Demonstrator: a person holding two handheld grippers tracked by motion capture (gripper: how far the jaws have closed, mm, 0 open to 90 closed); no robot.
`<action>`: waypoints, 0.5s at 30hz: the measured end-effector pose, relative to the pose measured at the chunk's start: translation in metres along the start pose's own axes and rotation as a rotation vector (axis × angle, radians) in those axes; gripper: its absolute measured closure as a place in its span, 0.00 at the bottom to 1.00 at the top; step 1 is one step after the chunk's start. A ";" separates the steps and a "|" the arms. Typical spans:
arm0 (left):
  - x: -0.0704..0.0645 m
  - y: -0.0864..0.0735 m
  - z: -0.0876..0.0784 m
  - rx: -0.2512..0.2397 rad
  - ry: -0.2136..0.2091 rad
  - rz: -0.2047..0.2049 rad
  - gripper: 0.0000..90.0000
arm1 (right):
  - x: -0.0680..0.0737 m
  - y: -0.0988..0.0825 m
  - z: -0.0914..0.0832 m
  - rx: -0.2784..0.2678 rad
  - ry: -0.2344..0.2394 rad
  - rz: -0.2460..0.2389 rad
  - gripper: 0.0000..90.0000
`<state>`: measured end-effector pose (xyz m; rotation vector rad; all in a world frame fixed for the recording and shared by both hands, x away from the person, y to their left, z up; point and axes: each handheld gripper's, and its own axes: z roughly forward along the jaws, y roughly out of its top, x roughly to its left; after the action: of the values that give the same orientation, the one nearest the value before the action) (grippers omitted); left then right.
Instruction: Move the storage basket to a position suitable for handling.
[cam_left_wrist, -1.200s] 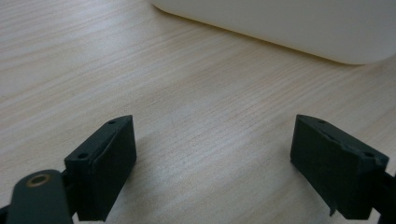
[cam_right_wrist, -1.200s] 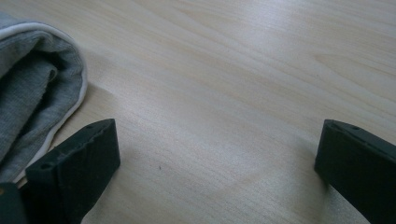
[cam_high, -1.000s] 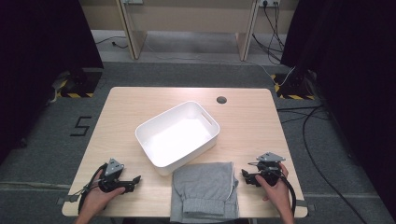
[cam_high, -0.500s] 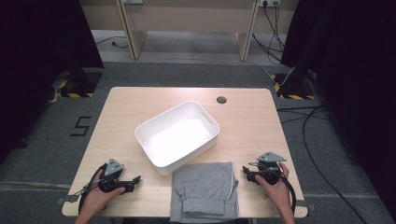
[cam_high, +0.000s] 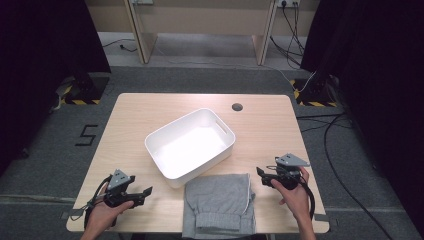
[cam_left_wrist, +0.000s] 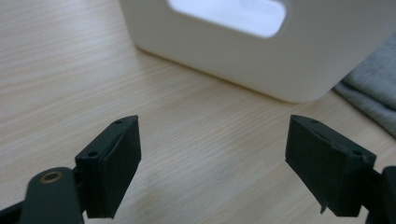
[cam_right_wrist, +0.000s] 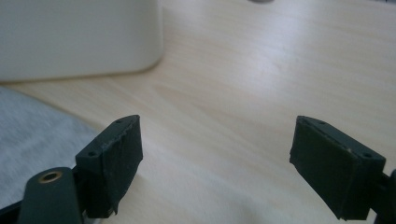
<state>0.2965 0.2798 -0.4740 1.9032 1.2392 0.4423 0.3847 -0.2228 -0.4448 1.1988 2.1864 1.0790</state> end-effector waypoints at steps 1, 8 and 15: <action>-0.003 0.001 -0.001 -0.005 -0.003 0.009 0.20 | 0.002 0.006 0.001 -0.013 0.006 -0.013 0.20; -0.024 0.010 0.003 -0.042 -0.026 0.033 0.20 | 0.025 0.047 0.019 -0.058 0.049 -0.076 0.23; -0.037 0.021 0.012 -0.065 -0.040 0.053 0.20 | 0.050 0.086 0.048 -0.051 0.085 -0.177 0.25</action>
<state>0.3000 0.2377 -0.4599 1.8846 1.1374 0.4650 0.4342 -0.1322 -0.4063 0.9339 2.2657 1.1220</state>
